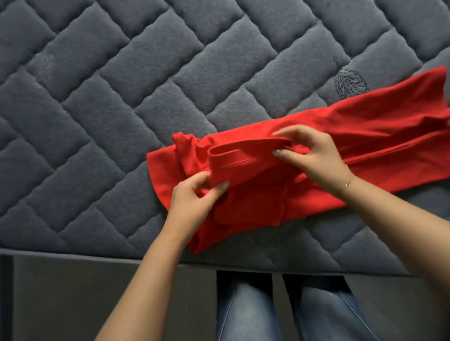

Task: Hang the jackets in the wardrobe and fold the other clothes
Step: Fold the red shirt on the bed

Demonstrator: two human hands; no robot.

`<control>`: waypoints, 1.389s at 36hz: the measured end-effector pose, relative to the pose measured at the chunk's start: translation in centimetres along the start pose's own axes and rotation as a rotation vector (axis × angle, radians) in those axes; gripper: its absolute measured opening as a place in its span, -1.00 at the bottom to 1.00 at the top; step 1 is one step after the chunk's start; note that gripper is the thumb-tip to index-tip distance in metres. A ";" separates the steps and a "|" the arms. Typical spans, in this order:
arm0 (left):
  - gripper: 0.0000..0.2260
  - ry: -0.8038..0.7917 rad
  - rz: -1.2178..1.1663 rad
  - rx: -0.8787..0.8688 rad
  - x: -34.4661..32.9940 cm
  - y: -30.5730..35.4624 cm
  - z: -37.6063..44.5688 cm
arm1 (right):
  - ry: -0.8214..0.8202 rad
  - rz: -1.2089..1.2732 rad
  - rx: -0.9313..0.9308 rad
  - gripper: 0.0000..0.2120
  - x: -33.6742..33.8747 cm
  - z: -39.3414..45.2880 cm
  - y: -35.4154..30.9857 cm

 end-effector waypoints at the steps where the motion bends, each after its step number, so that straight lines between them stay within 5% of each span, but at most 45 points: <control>1: -0.99 0.046 0.012 0.057 -0.1 -0.5 0.0 | -0.008 0.024 -0.024 -0.72 -0.1 0.7 -0.2; 6: -0.96 0.269 0.075 0.251 0.6 -0.8 1.3 | -0.056 -0.276 -0.038 -0.64 -1.4 3.4 0.4; 10: -0.81 0.505 0.525 -0.034 2.9 0.8 3.0 | 0.055 -0.586 0.042 -0.58 -2.2 2.9 1.4; 13: -0.71 0.370 0.615 -0.111 4.0 1.1 5.1 | 0.137 -0.647 0.149 -0.71 -3.2 1.1 1.4; 17: -0.71 0.081 0.657 -0.041 4.5 -0.1 7.0 | 0.003 -0.710 0.226 -0.82 -4.1 -1.2 2.3; 22: -0.88 0.070 0.598 0.061 7.0 -0.6 7.3 | -0.127 -0.694 0.144 -0.67 -4.0 -1.8 3.1; 27: -0.80 0.248 0.663 0.229 7.1 -0.6 6.5 | -0.150 -0.415 0.053 -0.68 -2.8 -1.8 2.7; 31: -0.72 0.442 0.747 0.080 3.3 3.3 5.7 | 0.025 -0.113 -0.074 -0.69 -0.3 -3.1 2.6; 35: -0.71 0.211 0.822 -0.196 -3.2 6.4 4.7 | 0.158 0.099 -0.251 -0.71 2.8 -5.4 3.9; 38: -0.56 -0.031 0.881 -0.158 -8.1 6.3 3.9 | 0.291 0.260 -0.363 -0.73 5.7 -7.3 5.7; 44: -0.65 -0.095 0.838 -0.315 -17.1 9.0 4.1 | 0.707 0.580 -0.687 -0.85 11.0 -11.7 11.4; 50: -0.69 -0.158 0.828 -0.376 -27.1 14.9 11.2 | 0.910 0.874 -0.878 -0.53 16.2 -14.7 16.4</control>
Point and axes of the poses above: each hand's wrist, its own z-axis towards the middle knuckle, its own x-axis out of the back of the hand, y = z × x, the point moved 1 cm from there along z, towards the middle knuckle, and after that the axes turned 6 degrees about -y, right-handed, at the moved point
